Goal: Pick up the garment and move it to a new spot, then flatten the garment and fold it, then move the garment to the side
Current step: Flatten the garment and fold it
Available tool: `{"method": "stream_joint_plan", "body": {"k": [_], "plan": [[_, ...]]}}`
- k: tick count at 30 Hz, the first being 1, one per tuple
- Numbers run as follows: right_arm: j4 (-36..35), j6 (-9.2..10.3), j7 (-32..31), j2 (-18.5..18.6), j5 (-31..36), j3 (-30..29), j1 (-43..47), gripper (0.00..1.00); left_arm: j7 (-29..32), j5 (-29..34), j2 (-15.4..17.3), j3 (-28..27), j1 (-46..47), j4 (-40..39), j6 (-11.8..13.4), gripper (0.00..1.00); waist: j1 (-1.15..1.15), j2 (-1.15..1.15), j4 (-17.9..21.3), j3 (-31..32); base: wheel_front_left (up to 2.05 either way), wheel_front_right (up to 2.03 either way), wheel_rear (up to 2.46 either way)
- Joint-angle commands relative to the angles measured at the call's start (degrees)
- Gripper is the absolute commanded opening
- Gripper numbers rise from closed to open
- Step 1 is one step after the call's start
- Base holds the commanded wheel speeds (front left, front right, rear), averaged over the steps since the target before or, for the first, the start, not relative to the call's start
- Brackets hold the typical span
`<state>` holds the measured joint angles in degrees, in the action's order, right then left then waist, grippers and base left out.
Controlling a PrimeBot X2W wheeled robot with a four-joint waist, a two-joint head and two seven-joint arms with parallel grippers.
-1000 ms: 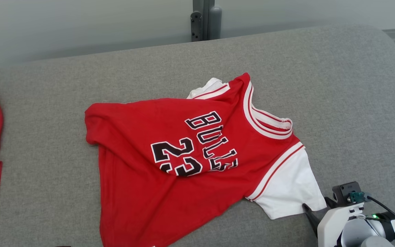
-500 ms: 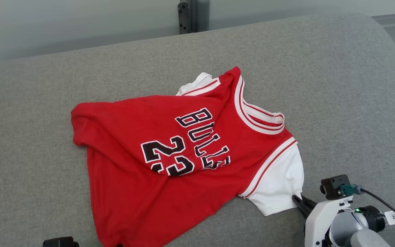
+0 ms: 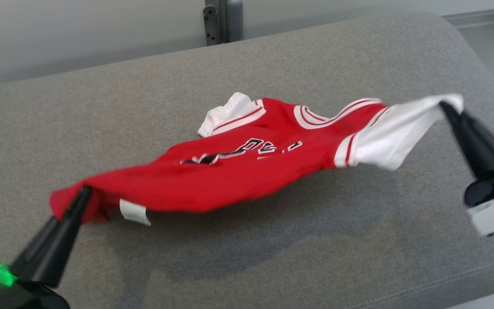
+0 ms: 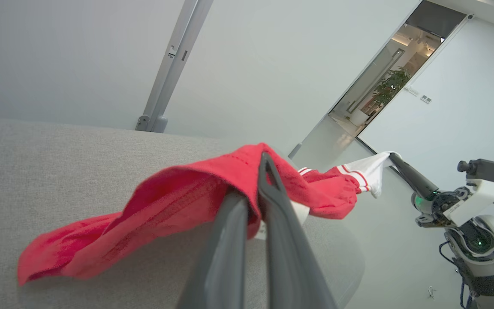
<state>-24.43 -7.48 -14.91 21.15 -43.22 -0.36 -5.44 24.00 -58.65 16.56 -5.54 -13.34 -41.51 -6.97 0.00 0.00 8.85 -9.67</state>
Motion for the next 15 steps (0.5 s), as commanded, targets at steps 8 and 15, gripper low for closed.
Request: {"method": "stream_joint_plan", "body": {"k": [8, 15], "plan": [[1.2, -0.02, -9.6, 0.6, -2.8, -7.7, -33.4, 0.0, 8.9, -6.0, 14.9, -5.6, 34.0, 0.6, 4.1, 0.0, 0.0, 0.0, 1.1, -12.0, 0.0, 0.0, 0.0], [22.5, -0.01, -11.7, -7.9, 11.0, -10.4, -64.8, 0.0, 10.7, 0.4, 15.7, 7.4, 69.8, 23.8, 4.7, 0.0, 0.0, 0.0, -1.5, -23.5, 0.0, 0.0, 0.0]]}}
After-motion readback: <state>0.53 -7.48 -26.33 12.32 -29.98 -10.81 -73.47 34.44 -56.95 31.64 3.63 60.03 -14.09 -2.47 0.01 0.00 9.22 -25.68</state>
